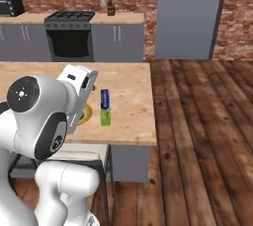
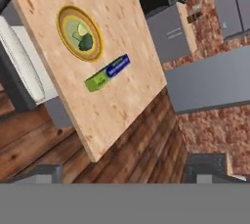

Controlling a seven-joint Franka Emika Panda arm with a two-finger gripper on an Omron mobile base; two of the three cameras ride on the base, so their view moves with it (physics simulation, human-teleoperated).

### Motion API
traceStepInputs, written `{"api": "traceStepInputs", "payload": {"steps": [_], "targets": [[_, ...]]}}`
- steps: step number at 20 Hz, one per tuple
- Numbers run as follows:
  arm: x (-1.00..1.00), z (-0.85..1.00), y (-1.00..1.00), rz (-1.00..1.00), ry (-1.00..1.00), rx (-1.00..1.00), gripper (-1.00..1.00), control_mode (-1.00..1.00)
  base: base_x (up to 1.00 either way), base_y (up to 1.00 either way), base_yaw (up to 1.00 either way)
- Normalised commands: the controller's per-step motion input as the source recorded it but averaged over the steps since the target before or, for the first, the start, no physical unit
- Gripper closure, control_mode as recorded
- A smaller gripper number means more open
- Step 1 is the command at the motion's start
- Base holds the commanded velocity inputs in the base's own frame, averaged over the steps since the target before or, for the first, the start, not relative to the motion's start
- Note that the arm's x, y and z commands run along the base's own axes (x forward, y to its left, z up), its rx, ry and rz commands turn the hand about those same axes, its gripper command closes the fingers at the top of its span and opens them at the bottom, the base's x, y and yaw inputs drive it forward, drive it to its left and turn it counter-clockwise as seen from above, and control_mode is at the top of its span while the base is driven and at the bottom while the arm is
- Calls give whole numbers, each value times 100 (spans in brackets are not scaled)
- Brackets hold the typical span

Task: Retrieve the tupperware and aluminum foil from the cabinet and place them on the dining counter near the plate with lemon wedge and broccoli to prepare for storing leftovers.

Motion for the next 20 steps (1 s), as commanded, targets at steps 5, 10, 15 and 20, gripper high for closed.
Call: {"api": "traceStepInputs", "payload": {"steps": [5, 10, 15, 20], "targets": [[0, 0, 0, 0, 0, 0, -100, 100, 0, -100, -44], [0, 0, 0, 0, 0, 0, -100, 100, 39, -96, -40], [0, 0, 0, 0, 0, 0, -100, 100, 97, -77, -15], [0, 0, 0, 0, 0, 0, -100, 100, 100, -61, 7]]}}
